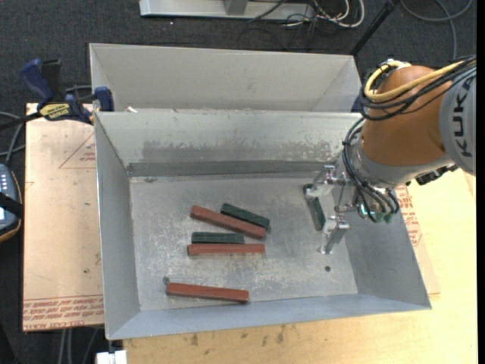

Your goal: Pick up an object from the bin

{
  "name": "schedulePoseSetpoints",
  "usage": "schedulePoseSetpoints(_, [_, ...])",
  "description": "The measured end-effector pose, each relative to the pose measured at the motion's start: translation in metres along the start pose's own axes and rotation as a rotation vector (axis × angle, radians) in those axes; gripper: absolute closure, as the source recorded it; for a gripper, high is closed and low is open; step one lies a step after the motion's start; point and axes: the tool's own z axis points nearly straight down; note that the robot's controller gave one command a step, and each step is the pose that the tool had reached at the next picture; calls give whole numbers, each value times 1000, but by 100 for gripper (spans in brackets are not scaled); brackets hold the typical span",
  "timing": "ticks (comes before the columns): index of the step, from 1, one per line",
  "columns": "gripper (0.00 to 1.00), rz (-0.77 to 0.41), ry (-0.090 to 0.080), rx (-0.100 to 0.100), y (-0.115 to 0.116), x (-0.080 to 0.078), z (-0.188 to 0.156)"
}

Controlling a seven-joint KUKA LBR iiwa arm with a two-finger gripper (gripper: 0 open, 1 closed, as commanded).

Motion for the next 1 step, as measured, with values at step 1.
schedulePoseSetpoints(1, [0,-2,-7,1,0,-2,-4])
